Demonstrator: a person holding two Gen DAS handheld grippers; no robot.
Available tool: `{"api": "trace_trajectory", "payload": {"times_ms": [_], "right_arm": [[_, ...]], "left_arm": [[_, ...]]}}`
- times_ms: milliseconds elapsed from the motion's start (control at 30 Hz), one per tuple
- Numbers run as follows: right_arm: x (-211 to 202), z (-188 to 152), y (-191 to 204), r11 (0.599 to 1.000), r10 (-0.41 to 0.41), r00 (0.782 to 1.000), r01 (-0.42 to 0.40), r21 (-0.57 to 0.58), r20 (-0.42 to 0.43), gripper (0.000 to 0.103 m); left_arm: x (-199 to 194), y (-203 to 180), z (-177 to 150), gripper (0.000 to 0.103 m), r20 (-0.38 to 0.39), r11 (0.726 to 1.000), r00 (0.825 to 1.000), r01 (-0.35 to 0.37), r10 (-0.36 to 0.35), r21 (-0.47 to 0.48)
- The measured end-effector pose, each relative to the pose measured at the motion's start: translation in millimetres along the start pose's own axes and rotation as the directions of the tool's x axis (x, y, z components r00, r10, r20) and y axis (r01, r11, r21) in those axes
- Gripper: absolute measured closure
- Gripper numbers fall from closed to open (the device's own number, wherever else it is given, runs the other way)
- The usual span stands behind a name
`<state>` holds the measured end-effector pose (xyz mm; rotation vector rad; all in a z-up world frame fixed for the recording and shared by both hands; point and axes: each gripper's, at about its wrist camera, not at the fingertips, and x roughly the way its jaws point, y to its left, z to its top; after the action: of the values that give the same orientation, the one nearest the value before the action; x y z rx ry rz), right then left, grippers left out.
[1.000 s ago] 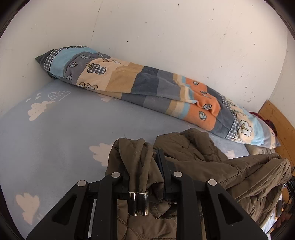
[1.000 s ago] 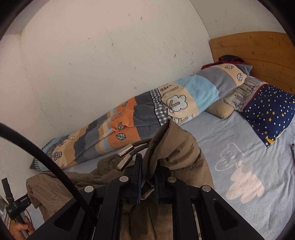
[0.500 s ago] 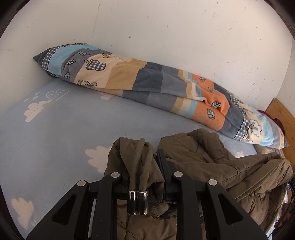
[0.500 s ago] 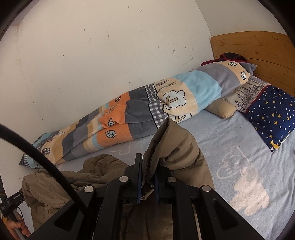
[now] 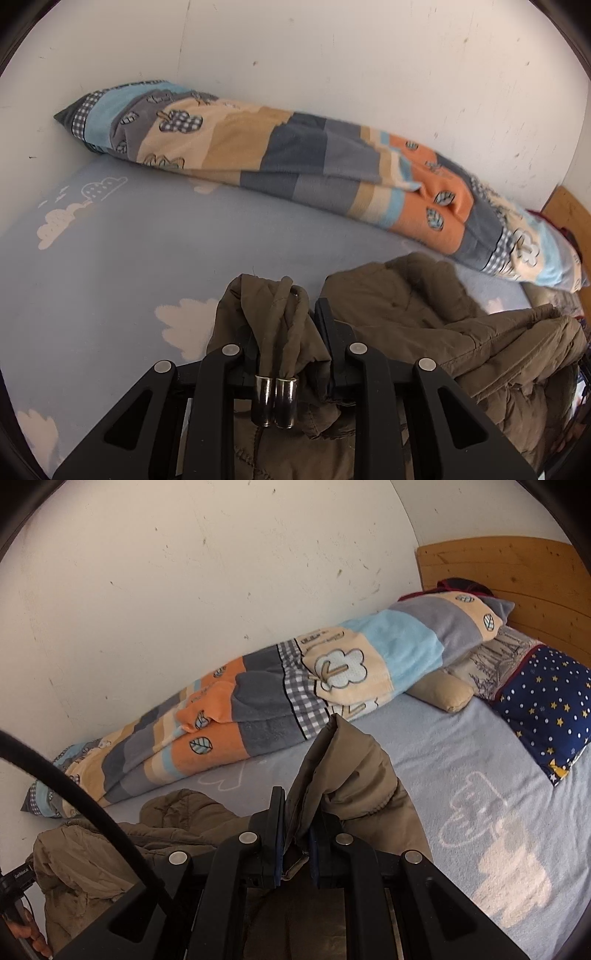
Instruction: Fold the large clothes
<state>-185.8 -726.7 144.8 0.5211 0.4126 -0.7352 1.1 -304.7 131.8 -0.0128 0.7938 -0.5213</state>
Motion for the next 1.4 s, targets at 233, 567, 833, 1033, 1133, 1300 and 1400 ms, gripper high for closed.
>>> {"api": "trace_trajectory", "payload": {"times_ms": [233, 567, 833, 1033, 1133, 1300, 1400], "right_arm": [[30, -11, -13, 0.999, 0.0, 0.995, 0.005, 0.051, -0.095, 0.078], [-5, 10, -18, 0.996, -0.016, 1.0, 0.018, 0.09, -0.017, 0.029], [-83, 43, 41, 0.994, 0.104, 0.992, -0.102, -0.028, 0.076, 0.033], [-141, 32, 79, 0.979, 0.195, 0.976, -0.189, -0.073, 0.095, 0.047], [-162, 8, 86, 0.975, 0.215, 0.974, -0.209, -0.072, 0.072, 0.05], [-176, -41, 89, 0.968, 0.216, 0.976, -0.217, -0.126, -0.024, 0.061], [-175, -65, 83, 0.97, 0.221, 0.971, -0.229, -0.084, -0.091, 0.065]], "left_arm": [[25, 4, -2, 0.043, -0.098, 0.999, 0.995, 0.007, -0.011, -0.046], [-29, 19, 15, 0.026, 0.003, 0.988, 1.0, 0.02, -0.02, -0.152], [-113, -7, 14, 0.026, 0.089, 0.987, 0.989, 0.13, -0.122, -0.091], [-155, -45, -32, 0.026, 0.04, 0.983, 0.984, 0.171, -0.174, 0.063], [-173, -61, -63, 0.026, 0.02, 0.975, 0.983, 0.177, -0.181, 0.131], [-184, -79, -111, 0.026, -0.026, 0.958, 0.979, 0.202, -0.201, 0.206], [-169, -94, -129, 0.026, -0.042, 0.941, 0.981, 0.195, -0.191, 0.277]]}}
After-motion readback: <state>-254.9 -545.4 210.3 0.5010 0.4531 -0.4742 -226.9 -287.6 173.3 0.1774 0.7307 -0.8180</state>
